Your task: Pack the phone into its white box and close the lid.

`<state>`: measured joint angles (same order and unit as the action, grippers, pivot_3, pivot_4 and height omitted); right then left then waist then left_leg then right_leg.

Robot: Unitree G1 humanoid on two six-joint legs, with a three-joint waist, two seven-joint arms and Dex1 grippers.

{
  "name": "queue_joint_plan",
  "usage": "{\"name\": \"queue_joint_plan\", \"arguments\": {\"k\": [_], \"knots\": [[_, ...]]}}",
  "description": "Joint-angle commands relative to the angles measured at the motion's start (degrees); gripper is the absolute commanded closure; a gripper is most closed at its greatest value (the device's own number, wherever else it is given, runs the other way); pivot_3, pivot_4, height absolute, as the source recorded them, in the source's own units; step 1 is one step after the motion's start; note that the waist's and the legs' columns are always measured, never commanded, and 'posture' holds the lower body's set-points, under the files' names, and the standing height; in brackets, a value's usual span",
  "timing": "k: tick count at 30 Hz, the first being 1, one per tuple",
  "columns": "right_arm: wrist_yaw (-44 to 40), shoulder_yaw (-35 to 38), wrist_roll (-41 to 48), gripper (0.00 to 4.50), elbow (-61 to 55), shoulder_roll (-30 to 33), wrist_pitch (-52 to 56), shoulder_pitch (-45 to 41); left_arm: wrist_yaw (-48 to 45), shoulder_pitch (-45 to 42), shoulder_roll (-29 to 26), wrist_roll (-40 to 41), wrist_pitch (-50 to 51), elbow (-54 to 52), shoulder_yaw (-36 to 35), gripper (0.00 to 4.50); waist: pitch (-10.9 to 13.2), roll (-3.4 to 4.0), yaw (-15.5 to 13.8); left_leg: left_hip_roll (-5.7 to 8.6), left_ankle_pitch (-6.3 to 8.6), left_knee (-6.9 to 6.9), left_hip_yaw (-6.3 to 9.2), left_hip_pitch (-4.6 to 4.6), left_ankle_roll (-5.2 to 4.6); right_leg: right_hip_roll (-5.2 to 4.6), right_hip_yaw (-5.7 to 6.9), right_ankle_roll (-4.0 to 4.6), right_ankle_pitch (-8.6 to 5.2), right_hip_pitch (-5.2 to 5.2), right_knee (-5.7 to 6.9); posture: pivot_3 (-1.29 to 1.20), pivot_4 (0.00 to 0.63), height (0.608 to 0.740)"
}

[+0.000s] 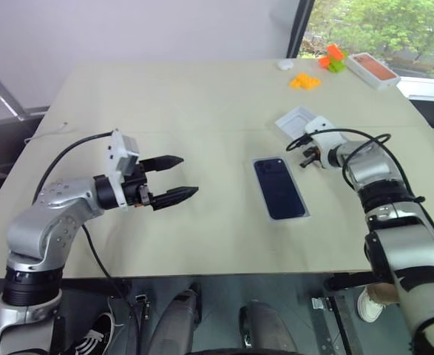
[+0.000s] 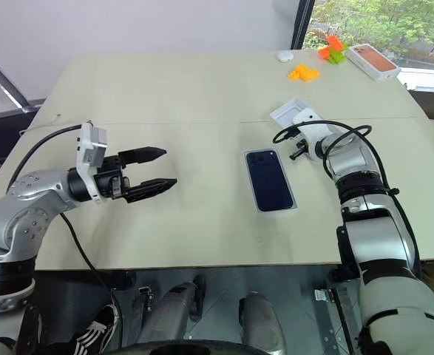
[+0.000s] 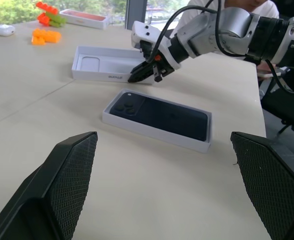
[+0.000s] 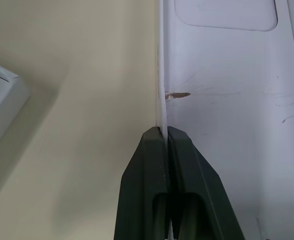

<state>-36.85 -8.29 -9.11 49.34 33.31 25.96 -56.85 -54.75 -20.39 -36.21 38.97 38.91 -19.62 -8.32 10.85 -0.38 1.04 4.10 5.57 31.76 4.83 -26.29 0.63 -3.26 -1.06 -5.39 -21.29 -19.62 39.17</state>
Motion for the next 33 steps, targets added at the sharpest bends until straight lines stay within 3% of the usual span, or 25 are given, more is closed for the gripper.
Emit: {"name": "queue_joint_plan", "arguments": {"k": [1,6,10,15,18,24,27,29,33], "knots": [[0.4,3.2,2.2,4.48,-2.8,0.4,1.5,-3.2,1.2,-0.5,0.6,0.6,-1.3,-0.8,-0.2,0.00,0.0,0.01,0.0,0.00,0.00,0.00,0.00,0.00,0.00,0.00,0.00,0.00,0.00,0.00,0.00,0.00,0.150,0.740],[-3.0,9.9,11.4,4.48,-13.0,-1.7,14.7,-4.9,2.2,-0.5,0.6,0.3,-1.9,-0.2,-0.3,0.00,0.0,0.03,0.2,-0.02,0.00,-0.05,-0.01,-0.01,0.00,0.00,-0.03,0.00,0.00,-0.04,0.00,0.00,0.150,0.740],[-3.6,21.9,25.8,4.48,-22.1,-5.6,44.4,-7.8,3.5,-0.8,0.5,-0.9,-3.3,1.7,-0.9,0.00,0.0,0.03,0.0,-0.03,0.00,-0.16,0.01,-0.01,0.01,0.00,-0.03,0.00,0.00,-0.10,0.01,0.00,0.150,0.740],[4.3,38.3,32.6,4.48,-27.5,-12.8,63.8,-10.7,4.5,-1.2,0.3,-0.5,-3.2,2.6,-1.2,0.00,0.0,0.03,-0.3,-0.02,0.00,-0.24,-0.01,-0.11,0.01,-0.03,-0.07,0.02,-0.01,-0.36,0.00,0.00,0.150,0.740],[8.6,43.7,38.6,4.48,-29.6,-15.9,66.5,-11.1,5.1,-1.1,0.4,-0.6,-3.5,2.8,-1.4,0.00,0.0,0.03,-0.3,0.00,0.00,-0.27,-0.05,-0.19,0.01,-0.07,-0.11,0.02,0.00,-0.58,0.00,0.00,0.150,0.740],[32.5,54.1,64.9,4.48,-33.5,-25.2,66.5,-5.0,5.9,-0.7,0.4,-0.6,-3.9,2.6,-1.6,0.00,0.0,0.00,0.0,-0.02,-0.04,-0.40,-0.18,-0.21,0.00,-0.07,-0.23,0.01,0.00,-0.50,0.05,0.00,0.150,0.740],[45.9,55.2,79.9,4.48,-37.1,-29.3,66.5,-1.2,6.1,-0.5,0.5,-0.8,-4.2,2.5,-1.4,0.00,0.0,0.02,0.2,-0.03,-0.08,-0.49,-0.21,-0.22,0.01,-0.07,-0.25,0.01,0.00,-0.55,0.10,0.00,0.150,0.740],[54.7,54.7,89.5,4.48,-40.5,-32.4,66.5,2.8,6.1,-0.3,0.2,-1.0,-4.3,2.7,-1.1,0.00,0.0,0.02,0.2,-0.03,-0.12,-0.51,-0.24,-0.26,0.03,-0.06,-0.27,0.01,0.00,-0.64,0.18,0.00,0.150,0.740],[78.4,41.0,119.3,4.48,-47.7,-32.7,49.1,14.9,6.3,-0.1,0.3,-1.0,-4.5,2.9,-1.0,0.00,0.0,0.03,0.4,-0.04,-0.20,-0.49,-0.25,-0.23,-0.06,-0.06,-0.26,0.01,0.00,-0.58,0.25,0.00,0.150,0.740]]}}
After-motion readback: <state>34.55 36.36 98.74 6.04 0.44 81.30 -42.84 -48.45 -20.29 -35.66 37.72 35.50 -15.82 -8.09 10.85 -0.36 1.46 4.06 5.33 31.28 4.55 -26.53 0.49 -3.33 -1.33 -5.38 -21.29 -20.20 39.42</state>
